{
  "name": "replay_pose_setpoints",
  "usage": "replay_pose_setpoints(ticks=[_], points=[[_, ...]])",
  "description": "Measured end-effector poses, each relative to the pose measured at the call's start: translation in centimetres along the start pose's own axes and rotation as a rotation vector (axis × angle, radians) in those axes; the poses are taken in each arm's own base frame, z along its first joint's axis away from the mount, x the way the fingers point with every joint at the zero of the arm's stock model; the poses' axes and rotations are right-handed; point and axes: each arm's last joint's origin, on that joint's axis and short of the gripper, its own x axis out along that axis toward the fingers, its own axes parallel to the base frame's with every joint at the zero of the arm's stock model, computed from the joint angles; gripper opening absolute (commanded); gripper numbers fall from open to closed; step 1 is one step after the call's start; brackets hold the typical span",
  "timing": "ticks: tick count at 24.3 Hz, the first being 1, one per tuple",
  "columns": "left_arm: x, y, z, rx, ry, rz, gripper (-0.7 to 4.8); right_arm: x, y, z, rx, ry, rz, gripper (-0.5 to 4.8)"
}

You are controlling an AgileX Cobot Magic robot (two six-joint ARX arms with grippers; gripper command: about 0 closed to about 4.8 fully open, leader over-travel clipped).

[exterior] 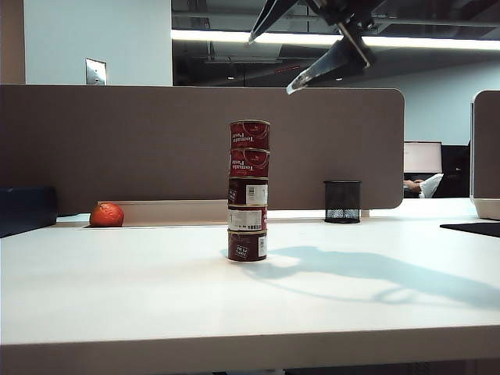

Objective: Take a can of tomato sauce from the stacked ones and place it on the table.

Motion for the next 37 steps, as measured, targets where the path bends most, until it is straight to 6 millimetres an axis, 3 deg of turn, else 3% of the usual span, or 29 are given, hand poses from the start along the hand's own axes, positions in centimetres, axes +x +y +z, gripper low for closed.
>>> replay_pose_setpoints(ticks=[5, 10, 19, 37], points=[[0.0, -0.1, 0.0, 0.000, -0.003, -0.025, -0.06, 1.5, -0.3, 0.0, -0.015, -0.008, -0.011, 4.79], [0.0, -0.1, 0.0, 0.000, -0.003, -0.025, -0.06, 4.2, -0.5, -0.2, -0.042, 0.019, -0.055, 4.79], [0.0, -0.1, 0.0, 0.000, -0.003, -0.025, -0.06, 6.3, -1.4, 0.4, -0.068, 0.019, -0.122, 4.79], [0.0, -0.1, 0.0, 0.000, -0.003, -0.025, -0.06, 7.0, -1.9, 0.2, -0.067, 0.019, -0.155, 4.79]])
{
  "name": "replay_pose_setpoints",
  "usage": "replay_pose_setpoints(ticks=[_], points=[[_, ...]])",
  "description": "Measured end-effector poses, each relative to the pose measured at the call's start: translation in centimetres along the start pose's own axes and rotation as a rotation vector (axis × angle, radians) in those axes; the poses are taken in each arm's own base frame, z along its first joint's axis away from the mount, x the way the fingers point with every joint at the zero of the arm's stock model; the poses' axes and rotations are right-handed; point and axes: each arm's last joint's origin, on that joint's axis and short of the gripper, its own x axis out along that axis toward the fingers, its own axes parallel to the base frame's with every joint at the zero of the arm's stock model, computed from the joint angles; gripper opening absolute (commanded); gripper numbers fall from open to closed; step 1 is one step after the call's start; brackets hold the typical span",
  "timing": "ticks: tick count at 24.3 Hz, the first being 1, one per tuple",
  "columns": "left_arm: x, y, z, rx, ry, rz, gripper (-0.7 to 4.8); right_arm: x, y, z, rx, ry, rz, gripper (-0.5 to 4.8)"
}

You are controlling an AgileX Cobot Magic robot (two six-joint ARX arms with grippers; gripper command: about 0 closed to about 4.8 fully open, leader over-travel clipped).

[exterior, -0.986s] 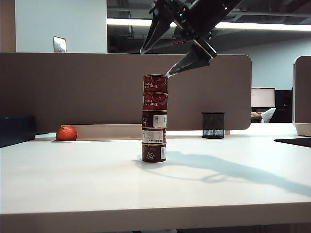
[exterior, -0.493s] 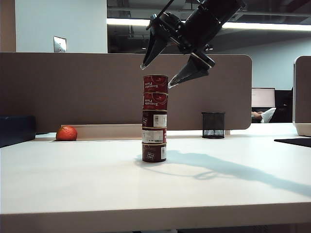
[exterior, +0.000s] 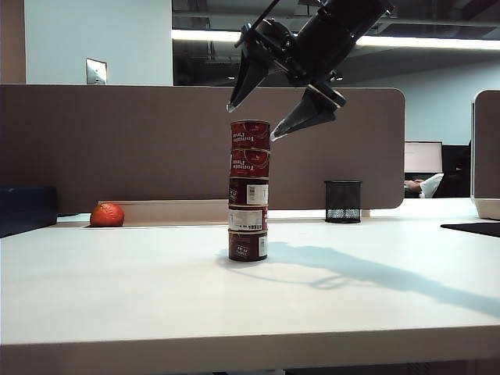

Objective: Take a can of tomato sauce from the stacked ones and place it on the table.

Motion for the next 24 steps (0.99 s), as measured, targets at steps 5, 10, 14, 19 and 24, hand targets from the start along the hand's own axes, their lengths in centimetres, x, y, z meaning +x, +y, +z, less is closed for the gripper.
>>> replay_pose_setpoints(ticks=[5, 10, 14, 19, 24], points=[[0.0, 0.0, 0.0, 0.000, 0.000, 0.000, -0.06, 1.2, 0.2, -0.6, 0.000, 0.031, 0.016, 4.79], [0.0, 0.0, 0.0, 0.000, 0.002, 0.000, -0.06, 2.3, 0.8, -0.8, -0.019, 0.028, 0.028, 4.79], [0.0, 0.0, 0.0, 0.000, 0.002, 0.000, -0.06, 2.6, 0.6, -0.9, -0.016, 0.031, 0.020, 4.79], [0.0, 0.0, 0.0, 0.000, 0.003, 0.000, -0.06, 2.7, 0.5, -1.0, -0.014, 0.034, -0.003, 4.60], [0.0, 0.0, 0.0, 0.000, 0.004, 0.000, -0.06, 2.7, 0.4, -1.0, -0.014, 0.034, -0.005, 3.25]])
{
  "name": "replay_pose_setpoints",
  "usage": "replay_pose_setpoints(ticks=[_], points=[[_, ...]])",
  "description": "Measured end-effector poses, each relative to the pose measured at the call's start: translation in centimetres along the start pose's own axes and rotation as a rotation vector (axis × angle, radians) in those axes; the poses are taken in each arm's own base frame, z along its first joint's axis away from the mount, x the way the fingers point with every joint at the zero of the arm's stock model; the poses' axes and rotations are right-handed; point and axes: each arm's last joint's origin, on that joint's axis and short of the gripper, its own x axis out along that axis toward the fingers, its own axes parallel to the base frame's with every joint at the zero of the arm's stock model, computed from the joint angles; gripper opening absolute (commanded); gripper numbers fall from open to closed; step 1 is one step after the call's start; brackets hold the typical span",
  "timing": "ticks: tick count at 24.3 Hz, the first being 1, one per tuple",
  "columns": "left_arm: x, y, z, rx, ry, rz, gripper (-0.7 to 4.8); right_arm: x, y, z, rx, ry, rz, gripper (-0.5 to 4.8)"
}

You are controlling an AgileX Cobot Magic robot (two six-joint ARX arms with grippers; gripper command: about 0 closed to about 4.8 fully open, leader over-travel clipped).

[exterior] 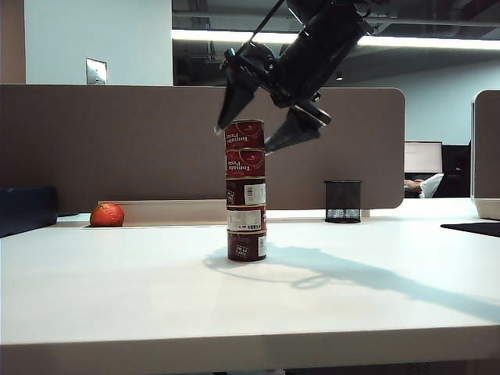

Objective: Take a can of tomato sauce from the stacked ones and place it on the table.

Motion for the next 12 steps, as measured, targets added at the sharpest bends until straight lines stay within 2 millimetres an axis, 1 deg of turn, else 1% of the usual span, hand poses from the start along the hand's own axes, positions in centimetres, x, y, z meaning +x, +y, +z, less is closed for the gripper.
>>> replay_pose_setpoints(ticks=[1, 4, 12], points=[[0.00, 0.00, 0.00, 0.000, 0.000, 0.000, -0.06, -0.02, -0.02, 0.04, -0.006, -0.004, -0.005, 3.05], [0.00, 0.00, 0.00, 0.000, 0.000, 0.000, -0.06, -0.03, -0.07, 0.08, -0.008, -0.008, -0.008, 2.72], [0.00, -0.01, -0.04, 0.000, 0.004, -0.001, -0.06, -0.03, -0.07, 0.10, -0.009, -0.010, -0.008, 2.68]])
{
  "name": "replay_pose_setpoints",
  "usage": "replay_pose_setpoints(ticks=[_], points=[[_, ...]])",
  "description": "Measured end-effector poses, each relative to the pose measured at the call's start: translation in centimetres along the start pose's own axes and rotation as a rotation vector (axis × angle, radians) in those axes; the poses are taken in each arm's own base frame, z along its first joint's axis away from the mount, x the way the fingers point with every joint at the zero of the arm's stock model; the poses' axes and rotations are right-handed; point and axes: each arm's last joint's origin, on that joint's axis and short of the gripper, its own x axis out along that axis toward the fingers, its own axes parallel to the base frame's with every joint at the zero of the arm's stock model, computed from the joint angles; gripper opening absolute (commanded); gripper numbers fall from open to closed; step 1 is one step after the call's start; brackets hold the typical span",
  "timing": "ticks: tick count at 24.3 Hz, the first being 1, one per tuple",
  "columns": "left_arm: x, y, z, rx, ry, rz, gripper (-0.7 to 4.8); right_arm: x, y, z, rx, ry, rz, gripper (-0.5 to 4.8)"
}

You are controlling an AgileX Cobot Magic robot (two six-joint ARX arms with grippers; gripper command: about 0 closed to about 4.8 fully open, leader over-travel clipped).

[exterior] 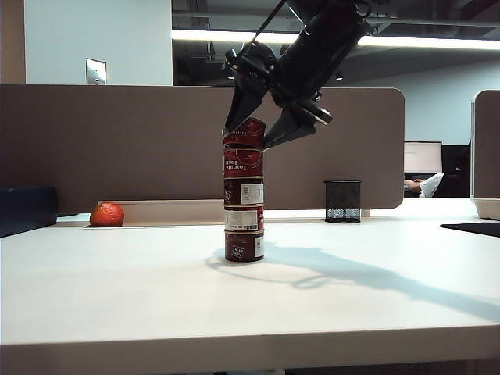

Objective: Take a can of tomato sauce from the stacked ones and place it on the table.

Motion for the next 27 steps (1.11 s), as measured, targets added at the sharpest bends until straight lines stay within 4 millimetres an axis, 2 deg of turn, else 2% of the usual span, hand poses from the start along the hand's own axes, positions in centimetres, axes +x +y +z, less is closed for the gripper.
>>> replay_pose_setpoints(ticks=[8, 18, 27], points=[[0.0, 0.0, 0.0, 0.000, 0.000, 0.000, -0.06, -0.2, 0.1, 0.3, -0.011, 0.000, -0.018, 2.68], [0.0, 0.0, 0.0, 0.000, 0.000, 0.000, -0.06, -2.3, 1.2, 3.7, -0.051, -0.099, -0.038, 2.68], [0.0, 0.0, 0.0, 0.000, 0.000, 0.000, -0.06, -3.5, -0.6, 3.4, -0.056, -0.058, -0.246, 2.68]])
